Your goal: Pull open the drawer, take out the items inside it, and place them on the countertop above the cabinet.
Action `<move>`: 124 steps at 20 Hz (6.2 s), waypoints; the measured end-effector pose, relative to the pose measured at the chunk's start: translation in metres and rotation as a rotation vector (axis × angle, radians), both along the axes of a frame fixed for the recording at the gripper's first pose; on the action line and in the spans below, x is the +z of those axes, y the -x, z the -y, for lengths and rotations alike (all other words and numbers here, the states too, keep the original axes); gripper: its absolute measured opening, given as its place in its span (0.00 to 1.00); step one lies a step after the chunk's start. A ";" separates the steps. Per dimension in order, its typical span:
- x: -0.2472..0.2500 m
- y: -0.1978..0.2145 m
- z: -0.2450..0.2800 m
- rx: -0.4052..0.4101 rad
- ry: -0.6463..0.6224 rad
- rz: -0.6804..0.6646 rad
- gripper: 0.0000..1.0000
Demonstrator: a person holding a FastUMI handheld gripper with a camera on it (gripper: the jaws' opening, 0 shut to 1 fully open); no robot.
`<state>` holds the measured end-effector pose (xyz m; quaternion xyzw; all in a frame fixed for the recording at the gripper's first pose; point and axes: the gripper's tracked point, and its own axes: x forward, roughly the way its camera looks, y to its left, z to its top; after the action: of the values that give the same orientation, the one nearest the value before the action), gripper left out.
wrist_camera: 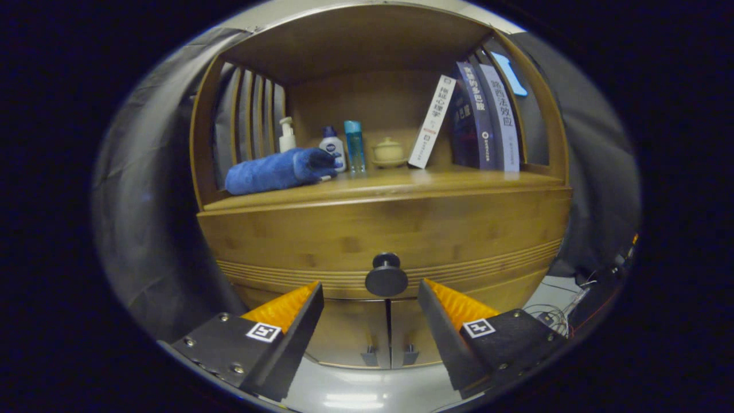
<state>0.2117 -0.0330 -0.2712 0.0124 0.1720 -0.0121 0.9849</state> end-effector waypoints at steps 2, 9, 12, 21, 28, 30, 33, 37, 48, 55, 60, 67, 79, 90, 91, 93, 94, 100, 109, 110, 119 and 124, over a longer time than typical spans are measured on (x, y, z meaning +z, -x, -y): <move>0.005 -0.011 0.014 -0.066 -0.039 0.016 0.81; 0.008 -0.022 0.006 -0.073 -0.024 0.069 0.41; 0.004 -0.025 0.005 -0.078 -0.052 0.031 0.41; 0.008 0.016 0.001 -0.070 0.147 0.025 0.35; 0.018 0.084 0.000 -0.063 0.197 0.078 0.34; 0.017 0.104 -0.001 -0.046 0.188 0.065 0.34; 0.025 0.136 -0.001 -0.026 0.181 0.064 0.34; 0.036 0.181 -0.006 -0.007 0.149 0.088 0.34; 0.087 0.225 -0.006 0.016 0.287 0.166 0.30; 0.106 0.198 0.005 -0.023 0.220 0.122 0.80; 0.141 0.164 0.019 -0.061 0.204 0.110 0.97; 0.141 0.102 0.020 -0.018 0.151 -0.116 0.97; 0.000 0.056 0.016 -0.132 -0.083 -0.823 1.00; -0.027 0.049 0.005 -0.130 0.000 -0.771 0.42; -0.024 0.044 0.005 -0.123 0.006 -0.726 0.42; -0.013 0.035 -0.001 -0.111 -0.008 -0.637 0.42; -0.008 0.033 -0.008 -0.095 -0.027 -0.602 0.42; 0.042 0.035 -0.025 -0.047 -0.115 -0.401 0.42; 0.126 0.065 -0.010 -0.053 -0.100 -0.129 0.41; 0.134 0.064 -0.009 -0.061 -0.096 -0.103 0.41; 0.223 -0.014 -0.008 -0.132 -0.064 0.071 0.41; 0.222 -0.059 -0.018 -0.137 -0.008 0.072 0.41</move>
<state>0.2707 -0.0146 -0.0495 0.0287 0.1353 -0.0782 0.9873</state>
